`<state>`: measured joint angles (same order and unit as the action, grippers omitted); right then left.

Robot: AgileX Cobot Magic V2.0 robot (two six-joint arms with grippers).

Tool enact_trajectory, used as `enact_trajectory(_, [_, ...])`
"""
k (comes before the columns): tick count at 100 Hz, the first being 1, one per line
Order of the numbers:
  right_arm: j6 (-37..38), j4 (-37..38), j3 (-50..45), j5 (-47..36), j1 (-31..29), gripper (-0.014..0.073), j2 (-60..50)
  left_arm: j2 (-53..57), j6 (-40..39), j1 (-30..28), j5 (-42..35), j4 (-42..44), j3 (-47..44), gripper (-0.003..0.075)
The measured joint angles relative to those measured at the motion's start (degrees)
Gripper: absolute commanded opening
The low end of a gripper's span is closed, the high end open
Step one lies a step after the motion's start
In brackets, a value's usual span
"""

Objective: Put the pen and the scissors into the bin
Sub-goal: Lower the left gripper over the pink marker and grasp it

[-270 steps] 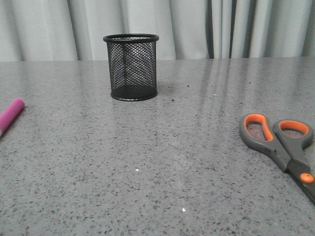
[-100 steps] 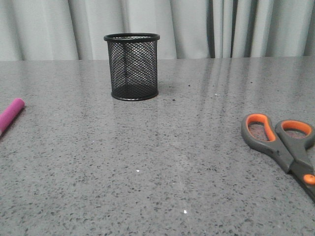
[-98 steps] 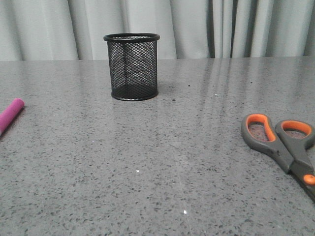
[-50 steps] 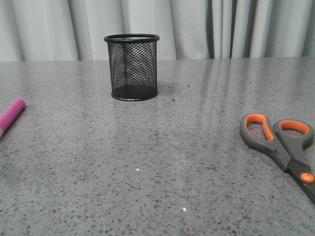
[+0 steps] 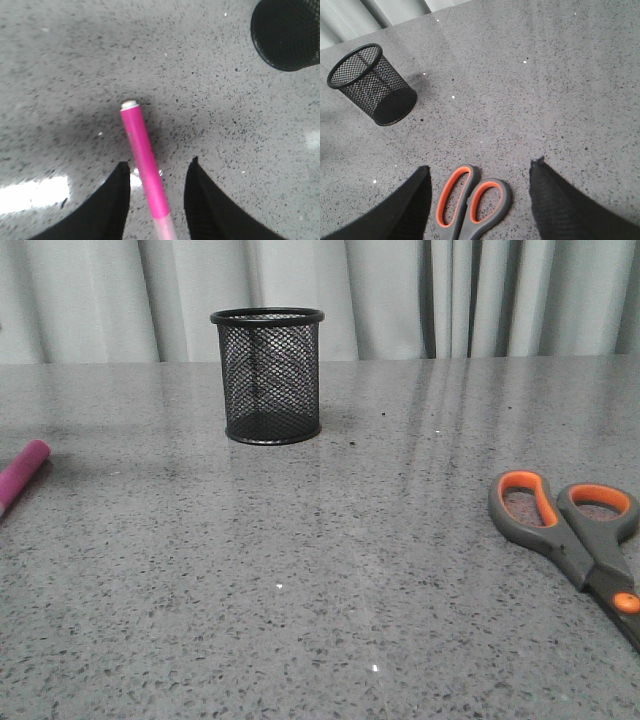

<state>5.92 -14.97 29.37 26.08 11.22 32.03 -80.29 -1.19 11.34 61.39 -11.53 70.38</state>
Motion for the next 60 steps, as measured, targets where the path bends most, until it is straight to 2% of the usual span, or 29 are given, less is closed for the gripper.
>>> enact_trajectory(17, [0.00, 0.00, 0.00, 0.37, 0.00, 0.0391, 0.00, -6.95, -1.78, 3.35, 0.89, 1.50, 2.12, 0.0230])
enact_trajectory(60, [0.00, 0.04, 0.08, 2.71, 0.00, 0.0391, 0.00, -13.97, -4.81, 3.47, 1.19, 5.92, 2.25, 0.0230])
